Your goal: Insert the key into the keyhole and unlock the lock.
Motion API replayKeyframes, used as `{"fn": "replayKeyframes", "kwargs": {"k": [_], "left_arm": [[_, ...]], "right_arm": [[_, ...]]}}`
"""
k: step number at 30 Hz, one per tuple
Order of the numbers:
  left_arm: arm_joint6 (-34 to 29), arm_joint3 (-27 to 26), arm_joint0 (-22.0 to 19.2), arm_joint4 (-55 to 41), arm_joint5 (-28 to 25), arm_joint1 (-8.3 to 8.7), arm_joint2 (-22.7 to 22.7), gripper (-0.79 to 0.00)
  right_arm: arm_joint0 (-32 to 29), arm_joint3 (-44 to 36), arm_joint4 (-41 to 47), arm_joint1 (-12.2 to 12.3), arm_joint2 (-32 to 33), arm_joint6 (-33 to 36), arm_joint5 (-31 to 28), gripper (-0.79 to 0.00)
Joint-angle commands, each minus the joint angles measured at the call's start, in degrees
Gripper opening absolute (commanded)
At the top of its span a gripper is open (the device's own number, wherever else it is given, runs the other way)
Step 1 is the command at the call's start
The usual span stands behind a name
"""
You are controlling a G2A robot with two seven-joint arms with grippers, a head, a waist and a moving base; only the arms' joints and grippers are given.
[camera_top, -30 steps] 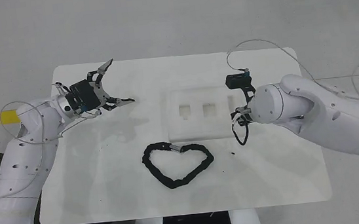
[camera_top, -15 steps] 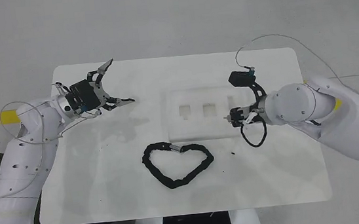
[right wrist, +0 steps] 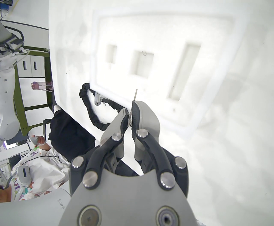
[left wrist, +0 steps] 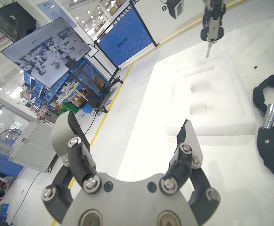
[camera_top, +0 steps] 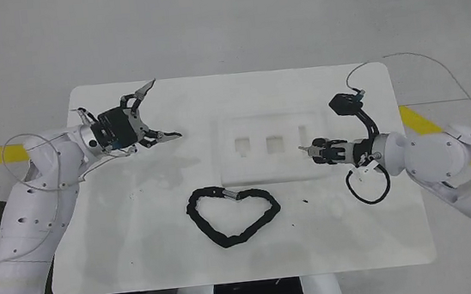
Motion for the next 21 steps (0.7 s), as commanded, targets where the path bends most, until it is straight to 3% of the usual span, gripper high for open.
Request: {"fn": "replayKeyframes", "kwargs": {"k": [1, 5, 13, 21], "left_arm": [[0.71, -1.88, 0.45, 2.52, -2.17, 0.46, 0.36, 0.000], [3.57, -4.68, 1.90, 6.42, -6.42, 1.19, 2.45, 0.000], [4.40, -9.56, 4.52, 6.28, -6.42, 2.81, 9.33, 0.000], [1.12, -14.43, 3.85, 4.48, -9.71, 6.24, 19.22, 0.000]], "right_arm": [[-1.84, -0.50, 0.02, 1.04, 1.57, -1.00, -0.98, -0.785], [-4.19, -1.49, 0.33, 2.23, 3.61, -2.82, -2.47, -0.785], [-4.19, -1.49, 0.33, 2.23, 3.61, -2.82, -2.47, -0.785], [-4.19, -1.49, 0.33, 2.23, 3.61, -2.82, -2.47, -0.785]]}}
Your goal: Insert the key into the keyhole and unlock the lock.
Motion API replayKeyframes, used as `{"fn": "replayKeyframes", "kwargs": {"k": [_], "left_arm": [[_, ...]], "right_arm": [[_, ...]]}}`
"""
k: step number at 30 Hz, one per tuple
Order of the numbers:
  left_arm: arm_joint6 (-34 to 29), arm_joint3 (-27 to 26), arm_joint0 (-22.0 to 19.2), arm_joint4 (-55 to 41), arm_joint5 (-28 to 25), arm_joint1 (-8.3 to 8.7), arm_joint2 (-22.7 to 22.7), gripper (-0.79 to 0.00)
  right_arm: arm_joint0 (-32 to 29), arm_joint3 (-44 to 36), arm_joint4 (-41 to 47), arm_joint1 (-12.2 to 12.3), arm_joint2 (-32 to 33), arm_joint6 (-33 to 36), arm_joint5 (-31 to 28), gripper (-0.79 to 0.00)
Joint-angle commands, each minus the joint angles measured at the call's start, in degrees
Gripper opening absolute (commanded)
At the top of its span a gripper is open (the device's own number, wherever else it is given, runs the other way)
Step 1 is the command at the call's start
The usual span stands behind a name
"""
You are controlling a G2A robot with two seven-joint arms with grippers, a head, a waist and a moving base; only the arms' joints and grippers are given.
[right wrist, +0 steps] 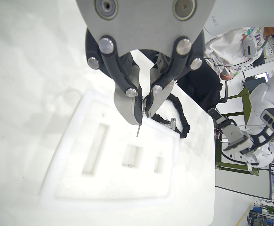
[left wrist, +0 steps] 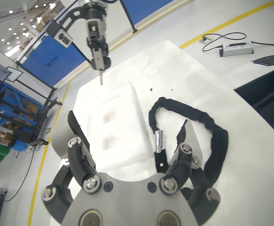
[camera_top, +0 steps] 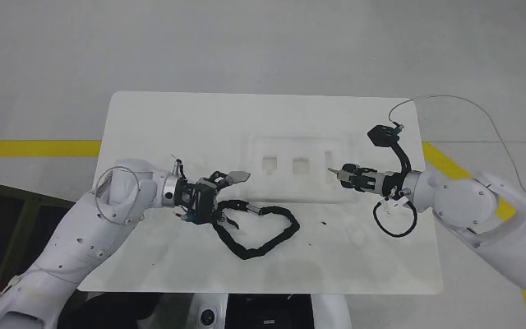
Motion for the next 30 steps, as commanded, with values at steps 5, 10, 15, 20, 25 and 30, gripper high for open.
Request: {"fn": "replayKeyframes", "kwargs": {"k": [5, 10, 15, 20, 25, 30], "left_arm": [[-4.80, -0.53, -4.28, -3.95, -4.80, 3.02, 8.67, 0.000], [-5.41, -0.28, -5.39, -4.27, -5.41, 3.38, 9.64, 0.000], [-5.41, -0.28, -5.39, -4.27, -5.41, 3.38, 9.64, 0.000], [-6.24, -0.40, -5.10, -4.16, -5.23, 3.36, 9.78, 0.000], [-9.92, -0.86, -4.50, -4.01, -6.95, 3.44, 11.45, 0.000], [-12.39, 0.99, -6.48, -4.95, -6.95, 3.04, 15.37, 0.000]], "right_arm": [[0.00, 0.00, 0.00, 0.00, 0.00, 0.00, 0.00, -0.785], [0.00, 0.00, 0.00, 0.00, 0.00, 0.00, 0.00, -0.785], [0.00, 0.00, 0.00, 0.00, 0.00, 0.00, 0.00, -0.785], [0.00, 0.00, 0.00, 0.00, 0.00, 0.00, 0.00, -0.785], [0.00, 0.00, 0.00, 0.00, 0.00, 0.00, 0.00, -0.785], [0.00, 0.00, 0.00, 0.00, 0.00, 0.00, 0.00, -0.785]]}}
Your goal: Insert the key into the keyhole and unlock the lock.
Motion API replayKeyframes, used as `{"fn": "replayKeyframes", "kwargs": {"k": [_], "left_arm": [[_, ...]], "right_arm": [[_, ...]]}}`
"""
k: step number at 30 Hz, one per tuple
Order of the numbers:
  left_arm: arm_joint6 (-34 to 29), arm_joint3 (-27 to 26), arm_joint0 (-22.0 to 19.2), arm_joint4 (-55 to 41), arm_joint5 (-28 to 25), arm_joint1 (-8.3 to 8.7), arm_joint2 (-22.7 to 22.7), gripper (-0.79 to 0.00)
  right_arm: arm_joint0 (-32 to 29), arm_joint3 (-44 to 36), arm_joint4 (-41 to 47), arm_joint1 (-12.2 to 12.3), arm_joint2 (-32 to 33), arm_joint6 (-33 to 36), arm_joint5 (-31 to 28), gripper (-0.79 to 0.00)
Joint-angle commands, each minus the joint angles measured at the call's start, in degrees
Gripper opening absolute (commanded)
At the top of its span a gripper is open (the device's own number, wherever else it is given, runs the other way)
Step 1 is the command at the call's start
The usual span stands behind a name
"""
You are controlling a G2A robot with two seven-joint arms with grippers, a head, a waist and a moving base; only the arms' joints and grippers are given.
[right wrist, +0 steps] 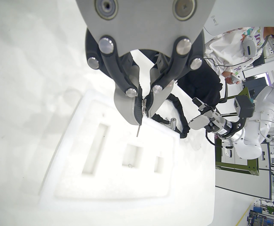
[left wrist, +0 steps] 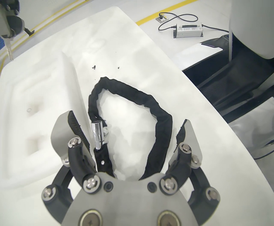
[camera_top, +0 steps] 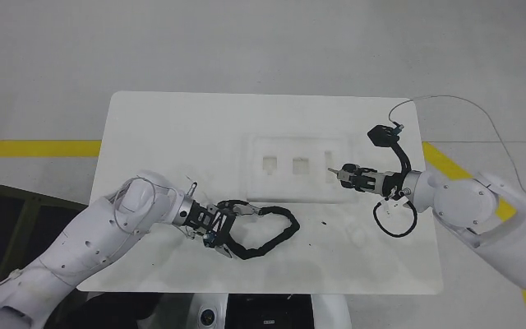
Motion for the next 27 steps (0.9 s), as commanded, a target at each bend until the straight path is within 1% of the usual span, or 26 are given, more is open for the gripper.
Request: {"fn": "replayKeyframes", "kwargs": {"k": [1, 5, 11, 23, 27], "left_arm": [[-1.25, 0.83, -1.06, -0.38, 0.00, -0.28, 1.68, 0.000], [-2.98, 2.72, -3.47, -2.22, 0.00, -1.18, 4.89, 0.000], [-5.16, 4.91, -6.53, -5.27, 0.00, -2.72, 7.99, 0.000], [-11.56, 9.79, -10.26, -10.74, 0.00, -5.25, 10.43, 0.000], [-13.30, 11.19, -11.18, -12.55, 0.00, -6.03, 10.39, 0.000]], "right_arm": [[0.00, 0.00, 0.00, 0.00, 0.00, 0.00, 0.00, -0.785], [0.00, 0.00, 0.00, 0.00, 0.00, 0.00, 0.00, -0.785], [0.00, 0.00, 0.00, 0.00, 0.00, 0.00, 0.00, -0.785], [0.00, 0.00, 0.00, 0.00, 0.00, 0.00, 0.00, -0.785], [0.00, 0.00, 0.00, 0.00, 0.00, 0.00, 0.00, -0.785]]}}
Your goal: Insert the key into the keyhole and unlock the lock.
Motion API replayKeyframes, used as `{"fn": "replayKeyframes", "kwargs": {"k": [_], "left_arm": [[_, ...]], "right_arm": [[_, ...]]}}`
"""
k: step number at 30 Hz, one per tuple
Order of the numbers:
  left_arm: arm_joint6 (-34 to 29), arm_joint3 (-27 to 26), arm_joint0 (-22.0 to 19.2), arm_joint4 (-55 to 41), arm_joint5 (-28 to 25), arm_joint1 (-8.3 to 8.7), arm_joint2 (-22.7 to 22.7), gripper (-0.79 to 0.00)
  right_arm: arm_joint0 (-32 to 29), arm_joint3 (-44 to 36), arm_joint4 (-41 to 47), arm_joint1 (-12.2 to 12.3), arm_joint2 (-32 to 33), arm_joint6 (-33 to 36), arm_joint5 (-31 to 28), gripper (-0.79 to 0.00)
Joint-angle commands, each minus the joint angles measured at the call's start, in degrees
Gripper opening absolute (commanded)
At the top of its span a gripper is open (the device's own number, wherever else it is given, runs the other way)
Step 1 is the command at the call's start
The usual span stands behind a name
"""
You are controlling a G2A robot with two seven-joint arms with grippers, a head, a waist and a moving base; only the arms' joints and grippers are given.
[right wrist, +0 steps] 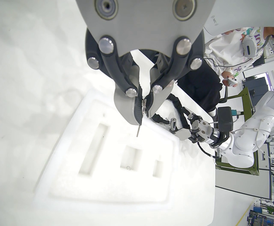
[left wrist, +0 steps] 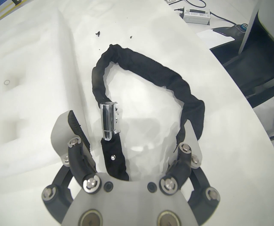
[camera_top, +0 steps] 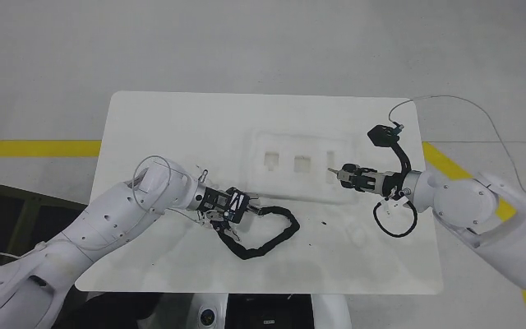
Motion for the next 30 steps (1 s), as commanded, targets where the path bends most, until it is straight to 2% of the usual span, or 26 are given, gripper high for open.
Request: {"fn": "replayKeyframes", "kwargs": {"k": [1, 17, 20, 21, 30], "left_arm": [[-0.97, 0.46, -0.27, -0.51, 0.00, -0.32, -0.04, 0.000], [-5.63, 0.58, -1.43, -1.50, 0.00, -1.31, 0.96, 0.000], [-6.03, 0.78, -1.37, -1.68, 0.00, -1.38, 1.10, -0.126], [-6.12, 0.83, -1.36, -1.69, 0.00, -1.39, 1.13, -0.142], [-6.13, 1.29, -1.16, -1.79, 0.00, -1.44, 1.11, -0.163]], "right_arm": [[0.00, 0.00, 0.00, 0.00, 0.00, 0.00, 0.00, -0.785], [0.00, 0.00, 0.00, 0.00, 0.00, 0.00, 0.00, -0.785], [0.00, 0.00, 0.00, 0.00, 0.00, 0.00, 0.00, -0.785], [0.00, 0.00, 0.00, 0.00, 0.00, 0.00, 0.00, -0.785], [0.00, 0.00, 0.00, 0.00, 0.00, 0.00, 0.00, -0.785]]}}
